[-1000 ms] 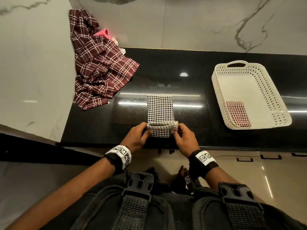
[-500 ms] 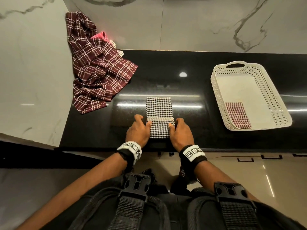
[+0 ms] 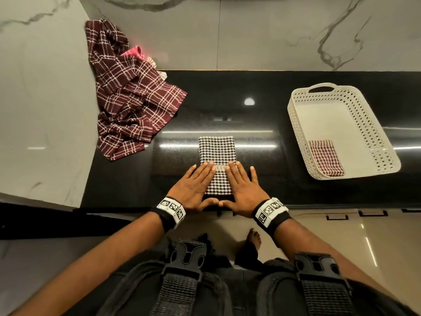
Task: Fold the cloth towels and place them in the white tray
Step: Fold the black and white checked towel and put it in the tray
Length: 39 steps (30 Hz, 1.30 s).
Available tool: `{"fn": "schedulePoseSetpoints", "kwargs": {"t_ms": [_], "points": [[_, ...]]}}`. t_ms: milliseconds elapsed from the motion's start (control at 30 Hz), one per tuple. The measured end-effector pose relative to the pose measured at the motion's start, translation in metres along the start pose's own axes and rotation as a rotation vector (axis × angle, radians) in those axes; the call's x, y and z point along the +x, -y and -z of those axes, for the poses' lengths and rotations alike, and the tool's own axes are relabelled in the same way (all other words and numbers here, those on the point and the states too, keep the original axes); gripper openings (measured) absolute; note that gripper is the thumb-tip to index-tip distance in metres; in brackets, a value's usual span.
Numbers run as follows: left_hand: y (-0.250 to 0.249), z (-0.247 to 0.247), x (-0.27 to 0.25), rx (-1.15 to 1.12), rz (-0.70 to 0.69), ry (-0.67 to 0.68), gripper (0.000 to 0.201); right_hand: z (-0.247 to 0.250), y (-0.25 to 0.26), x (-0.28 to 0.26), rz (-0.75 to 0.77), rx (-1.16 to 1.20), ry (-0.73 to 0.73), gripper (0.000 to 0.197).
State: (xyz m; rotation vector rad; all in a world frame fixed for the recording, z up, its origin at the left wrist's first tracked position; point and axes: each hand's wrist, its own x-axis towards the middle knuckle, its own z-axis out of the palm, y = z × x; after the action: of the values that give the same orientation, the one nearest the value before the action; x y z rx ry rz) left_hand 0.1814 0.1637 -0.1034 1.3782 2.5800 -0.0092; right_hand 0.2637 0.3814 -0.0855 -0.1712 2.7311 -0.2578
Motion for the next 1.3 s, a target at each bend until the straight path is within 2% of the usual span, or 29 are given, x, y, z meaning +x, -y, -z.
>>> {"fn": "schedulePoseSetpoints", "kwargs": {"t_ms": [100,167,300,400,567,667,767,867,967,1100,1200,1300], "points": [[-0.008,-0.006,-0.02,0.0,-0.042,-0.026,0.103,-0.008,0.007,-0.015,0.026,-0.019,0.007,0.118],[-0.014,-0.011,-0.034,-0.042,-0.05,-0.043,0.103,-0.02,0.012,-0.027,0.03,-0.037,-0.028,0.115],[-0.016,-0.021,-0.043,-0.194,-0.077,-0.184,0.094,-0.035,0.009,-0.041,0.091,-0.037,-0.205,0.096],[-0.01,-0.016,-0.043,-0.319,-0.085,-0.229,0.089,-0.025,0.006,-0.039,0.086,0.151,-0.292,0.073],[0.009,0.003,-0.028,-0.687,0.052,-0.265,0.073,-0.001,0.003,-0.023,0.009,0.444,-0.25,0.039],[0.011,0.014,-0.016,-0.844,0.206,-0.279,0.057,-0.003,0.005,-0.013,-0.066,0.602,-0.287,0.022],[0.01,0.022,-0.004,-0.865,0.366,-0.297,0.04,0.002,0.012,-0.005,-0.208,0.782,-0.357,0.029],[0.007,0.025,0.005,-0.912,0.421,-0.322,0.046,0.009,0.016,0.001,-0.348,0.904,-0.438,0.042],[0.006,0.021,0.01,-0.96,0.439,-0.3,0.059,0.008,0.017,0.009,-0.403,0.839,-0.496,0.036],[0.004,0.027,0.016,-0.901,0.516,-0.265,0.07,0.013,0.019,0.016,-0.446,0.832,-0.484,0.032],[0.001,0.034,0.025,-0.826,0.548,-0.249,0.067,0.015,0.02,0.02,-0.468,0.82,-0.466,0.033],[-0.003,0.035,0.035,-0.663,0.6,-0.199,0.055,0.018,0.022,0.023,-0.477,0.752,-0.428,0.033]]}}
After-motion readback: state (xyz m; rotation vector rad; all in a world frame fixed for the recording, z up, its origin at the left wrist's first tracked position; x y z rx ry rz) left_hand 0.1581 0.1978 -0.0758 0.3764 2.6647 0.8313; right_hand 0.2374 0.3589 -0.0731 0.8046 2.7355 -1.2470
